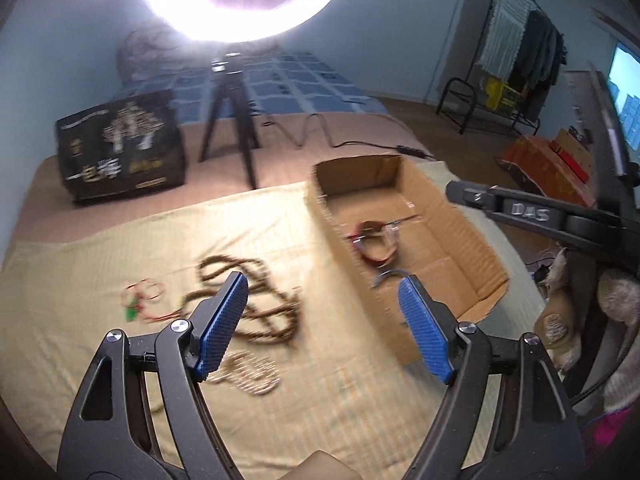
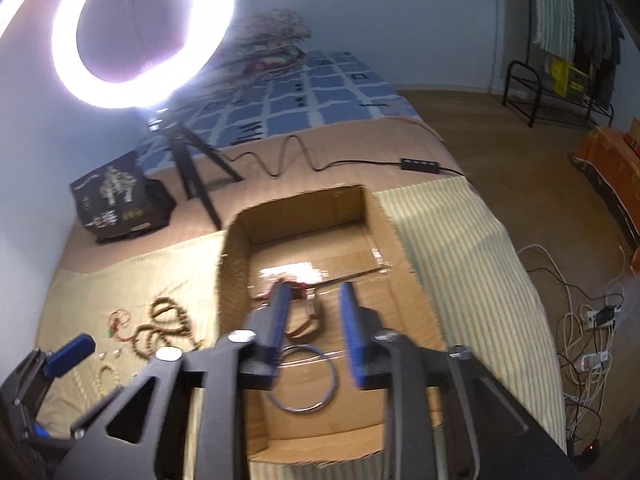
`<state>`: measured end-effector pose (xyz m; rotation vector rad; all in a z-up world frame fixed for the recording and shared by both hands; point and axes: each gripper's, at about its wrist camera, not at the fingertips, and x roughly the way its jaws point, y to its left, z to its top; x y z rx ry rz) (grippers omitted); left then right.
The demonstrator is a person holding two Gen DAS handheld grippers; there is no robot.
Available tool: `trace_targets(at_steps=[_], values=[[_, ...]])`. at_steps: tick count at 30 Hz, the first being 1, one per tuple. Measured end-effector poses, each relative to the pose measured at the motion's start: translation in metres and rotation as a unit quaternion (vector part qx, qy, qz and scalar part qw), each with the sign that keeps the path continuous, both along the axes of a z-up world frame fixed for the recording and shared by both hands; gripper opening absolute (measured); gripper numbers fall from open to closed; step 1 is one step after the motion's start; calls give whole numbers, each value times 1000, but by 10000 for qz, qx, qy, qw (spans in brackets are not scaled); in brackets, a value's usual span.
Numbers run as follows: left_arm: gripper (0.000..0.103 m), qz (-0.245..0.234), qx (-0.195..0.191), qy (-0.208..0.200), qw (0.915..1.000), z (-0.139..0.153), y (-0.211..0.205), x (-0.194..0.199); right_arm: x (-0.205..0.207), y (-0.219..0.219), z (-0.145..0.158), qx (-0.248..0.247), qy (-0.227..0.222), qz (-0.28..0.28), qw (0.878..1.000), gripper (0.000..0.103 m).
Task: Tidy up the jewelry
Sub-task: 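Move both open tools back over the remaining jewelry on the bedspread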
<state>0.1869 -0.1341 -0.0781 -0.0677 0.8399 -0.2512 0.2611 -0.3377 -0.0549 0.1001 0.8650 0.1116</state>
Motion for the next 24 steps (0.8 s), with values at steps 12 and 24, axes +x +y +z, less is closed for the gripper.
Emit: trace_targets(at_steps=[12,24], values=[[80,589,373,75,9975,13,107,-18,-31,74,17,-111,-228,983,9948,73],[80,1094,492,666,9905,-33,178,-19,-51,139,-20,94,35,1795,9837,73]])
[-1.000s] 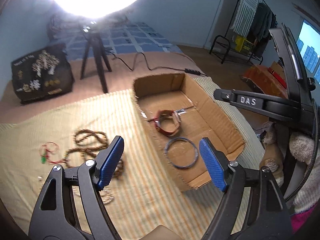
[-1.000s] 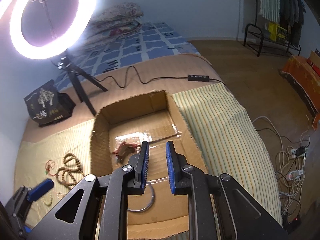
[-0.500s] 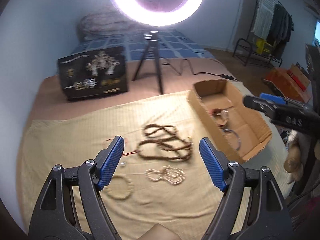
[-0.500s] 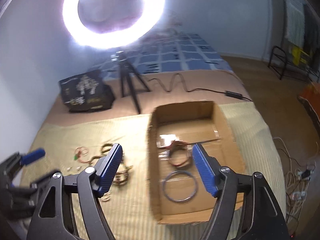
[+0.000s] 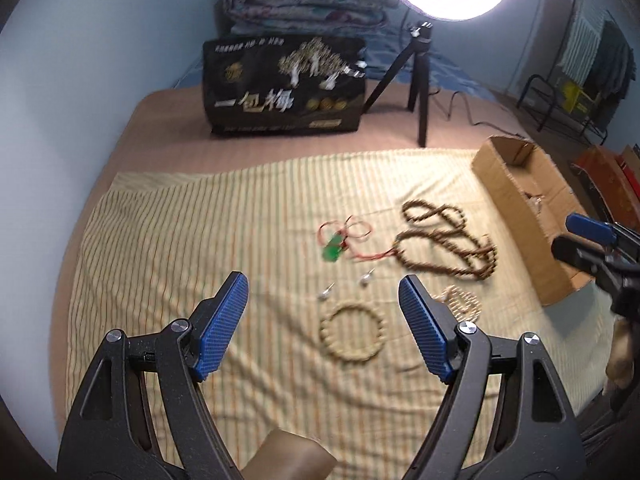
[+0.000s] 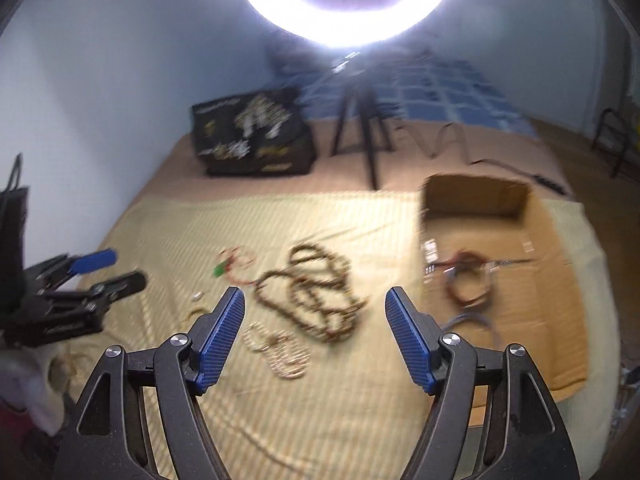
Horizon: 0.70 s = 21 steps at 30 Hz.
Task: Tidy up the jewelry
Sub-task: 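Move both open tools back over the remaining jewelry on the bedspread, then close the left tool on the cream bead bracelet while the right tool grasps the pearl necklace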
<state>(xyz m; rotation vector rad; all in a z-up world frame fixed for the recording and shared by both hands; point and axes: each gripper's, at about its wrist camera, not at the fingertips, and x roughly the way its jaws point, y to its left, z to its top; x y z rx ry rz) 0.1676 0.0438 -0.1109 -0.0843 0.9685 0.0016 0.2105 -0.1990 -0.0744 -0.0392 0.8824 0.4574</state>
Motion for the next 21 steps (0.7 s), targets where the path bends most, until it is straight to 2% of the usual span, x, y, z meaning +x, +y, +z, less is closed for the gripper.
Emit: trace_targets(at_steps=[7,12,15,17,21], values=[[80,103,-211,519,9984,-35,10,1,-4,27,-32,-447,334,396,9977,73],[79,194,-330,645,9972,-49,14,3,-1,41,-55,-683,615,612,9939,73],[68,239,-446,776,9957,-56,15,7,3,47,-70,-730,900,748,9904,73],[67,249,-562,868,9943,-61,15,9,6,49,-77,-735,1023,781,9890,73],[58,209,-581,983,9932,-69,11,13,7,54,-88,-998,1004,828,9864,73]])
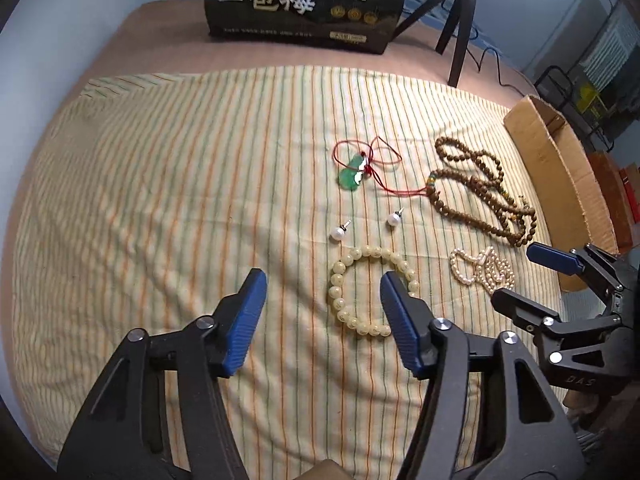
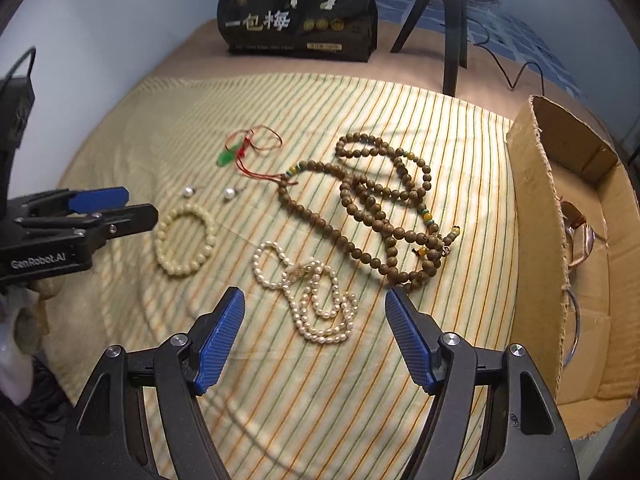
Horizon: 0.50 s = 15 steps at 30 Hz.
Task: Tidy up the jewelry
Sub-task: 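Close the left tool on the cream bead bracelet while the right tool grasps the pearl necklace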
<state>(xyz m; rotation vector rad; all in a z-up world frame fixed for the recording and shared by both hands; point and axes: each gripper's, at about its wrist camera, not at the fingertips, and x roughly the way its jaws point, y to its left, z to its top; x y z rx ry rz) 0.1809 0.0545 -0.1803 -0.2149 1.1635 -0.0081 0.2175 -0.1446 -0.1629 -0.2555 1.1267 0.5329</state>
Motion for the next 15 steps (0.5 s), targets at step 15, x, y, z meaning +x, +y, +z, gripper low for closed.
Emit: trace_targets(at_steps=[15], values=[[51,-129,235,168,9995,-28,-15,13,13,13,-24,-544,-61,141,9984,73]])
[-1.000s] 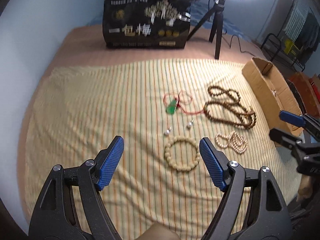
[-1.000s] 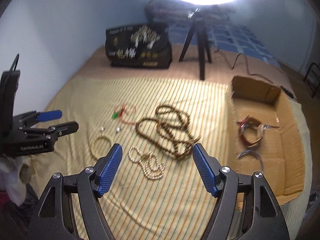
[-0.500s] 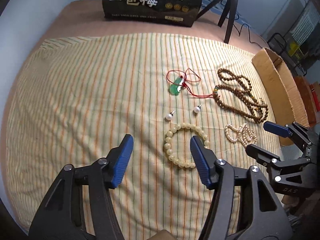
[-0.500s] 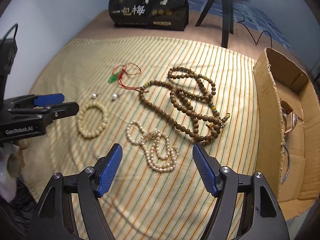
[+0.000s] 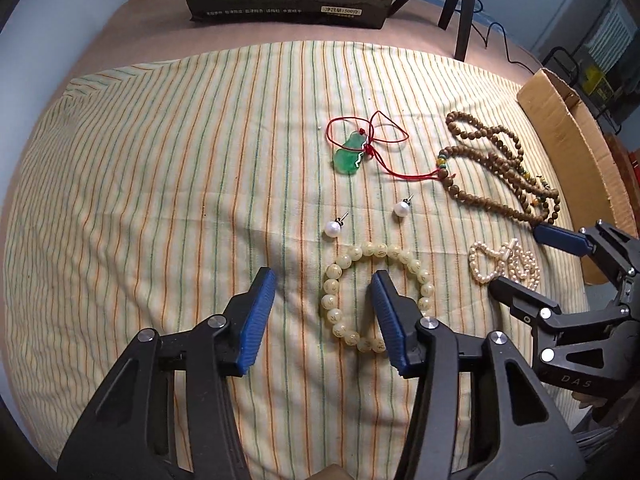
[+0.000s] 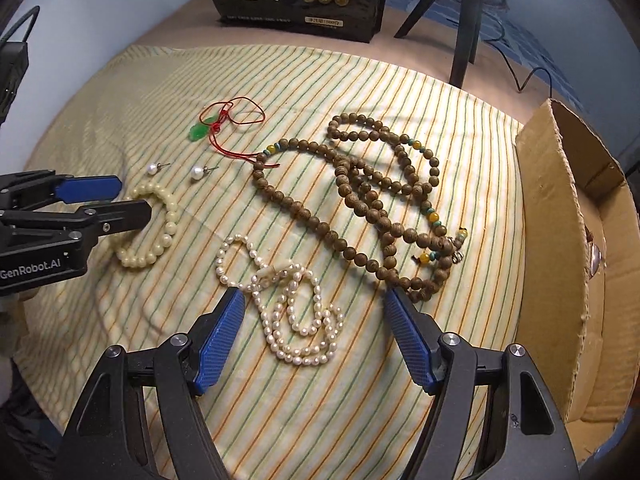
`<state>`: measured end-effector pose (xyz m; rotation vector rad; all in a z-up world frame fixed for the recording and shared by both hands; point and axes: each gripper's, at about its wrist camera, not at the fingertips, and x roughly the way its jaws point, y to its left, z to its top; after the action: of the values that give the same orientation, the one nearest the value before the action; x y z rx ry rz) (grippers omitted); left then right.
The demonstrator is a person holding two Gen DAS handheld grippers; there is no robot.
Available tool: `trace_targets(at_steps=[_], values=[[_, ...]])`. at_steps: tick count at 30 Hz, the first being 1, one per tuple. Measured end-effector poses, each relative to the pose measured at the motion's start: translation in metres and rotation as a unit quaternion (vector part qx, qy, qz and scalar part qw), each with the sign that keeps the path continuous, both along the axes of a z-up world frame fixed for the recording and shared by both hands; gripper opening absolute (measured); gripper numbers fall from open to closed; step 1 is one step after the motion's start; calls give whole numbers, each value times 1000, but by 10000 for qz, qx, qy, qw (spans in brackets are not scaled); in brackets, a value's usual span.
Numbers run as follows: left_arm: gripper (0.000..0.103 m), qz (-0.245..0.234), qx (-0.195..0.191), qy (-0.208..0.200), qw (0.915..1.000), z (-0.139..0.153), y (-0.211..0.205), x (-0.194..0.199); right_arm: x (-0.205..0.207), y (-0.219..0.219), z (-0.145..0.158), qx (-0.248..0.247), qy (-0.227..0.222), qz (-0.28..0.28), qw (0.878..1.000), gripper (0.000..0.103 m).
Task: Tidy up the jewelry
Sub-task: 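Close the left tool on the cream bead bracelet while the right tool grasps the pearl necklace, then carry the bracelet and pearl necklace into the cardboard box and open both tools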
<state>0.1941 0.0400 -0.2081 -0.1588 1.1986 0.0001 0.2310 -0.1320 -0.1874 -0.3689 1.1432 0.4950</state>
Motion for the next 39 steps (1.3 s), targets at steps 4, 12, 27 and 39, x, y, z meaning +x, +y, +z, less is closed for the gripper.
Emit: trace_targets(at_steps=[4,12,27,39], values=[[46,-72,159,-24,9998,-1,-2,-1,2,2,-1,-27,40,-14,10000,72],[29,-2,177,-15,9998,-2,3,0,5,8,-2,12,137,28,9999,52],[6,11,-12,-122,9999,8,3,-11,-5,7,9,227,115,18,9997,6],[5,74,-392,-501,9979,41,8,-21,-15,0,49,760,-160,-8,9970,6]])
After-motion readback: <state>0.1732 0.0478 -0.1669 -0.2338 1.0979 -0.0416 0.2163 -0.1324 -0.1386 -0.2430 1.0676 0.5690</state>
